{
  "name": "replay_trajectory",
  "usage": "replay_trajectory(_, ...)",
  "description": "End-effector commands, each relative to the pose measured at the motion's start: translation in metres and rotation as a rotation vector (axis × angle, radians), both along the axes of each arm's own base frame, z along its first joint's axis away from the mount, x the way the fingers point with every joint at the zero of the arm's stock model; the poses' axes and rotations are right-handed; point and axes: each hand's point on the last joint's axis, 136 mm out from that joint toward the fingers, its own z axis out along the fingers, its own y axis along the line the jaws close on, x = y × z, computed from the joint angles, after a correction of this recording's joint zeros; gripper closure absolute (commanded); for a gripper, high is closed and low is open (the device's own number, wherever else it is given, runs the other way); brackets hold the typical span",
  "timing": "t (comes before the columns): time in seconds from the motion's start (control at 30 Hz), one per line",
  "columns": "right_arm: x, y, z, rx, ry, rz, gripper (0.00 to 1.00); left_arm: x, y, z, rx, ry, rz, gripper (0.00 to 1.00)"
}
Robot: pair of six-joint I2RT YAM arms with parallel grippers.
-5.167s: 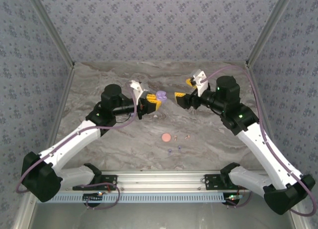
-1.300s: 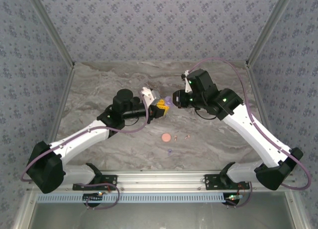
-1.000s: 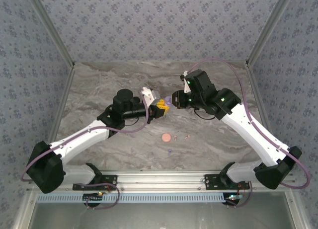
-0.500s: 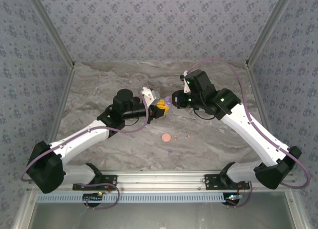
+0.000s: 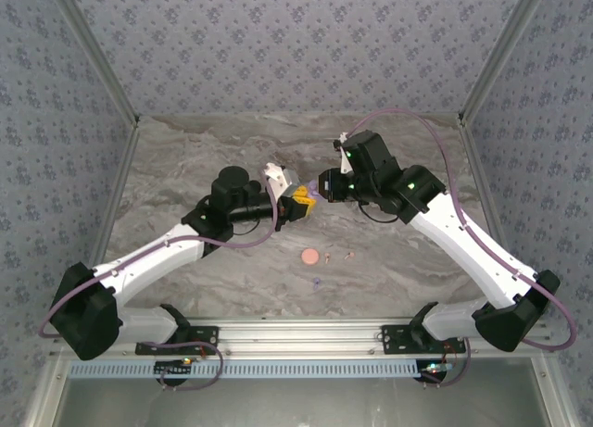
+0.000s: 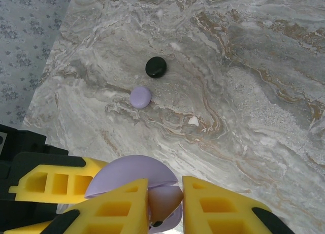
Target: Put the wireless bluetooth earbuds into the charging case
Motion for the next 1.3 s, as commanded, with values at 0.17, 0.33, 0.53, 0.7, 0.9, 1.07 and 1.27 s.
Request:
replay_trajectory(0.17,-0.006,0.011,-0.011,0.012,0.053,0.041,0.71,0.0,-0.006,0.025,-0.063,-0.051,-0.015,1.0)
replay_trajectory(0.33,-0.005,0.009,-0.005,0.015,0.041,0.036,0.68,0.0,-0.006,0.026,-0.065,-0.051,-0.015,1.0)
replay_trajectory(0.53,-0.002,0.0,0.009,0.028,0.0,0.023,0.62,0.001,-0.005,0.026,-0.067,-0.051,-0.01,1.0)
replay_trajectory(0.7,-0.001,-0.011,0.021,0.083,-0.031,0.006,0.6,0.002,-0.005,0.025,-0.067,-0.053,0.0,1.0)
replay_trajectory(0.9,-0.001,-0.016,0.015,0.084,-0.012,-0.003,0.59,0.002,-0.005,0.029,-0.1,-0.057,0.002,1.0)
replay_trajectory(1.07,0.0,-0.03,0.009,0.051,-0.005,-0.048,0.59,0.006,-0.001,0.025,-0.078,-0.065,0.036,1.0)
replay_trajectory(1.27,0.0,-0.043,-0.004,0.0,0.012,-0.08,0.59,0.008,0.007,0.019,-0.05,-0.065,0.084,1.0)
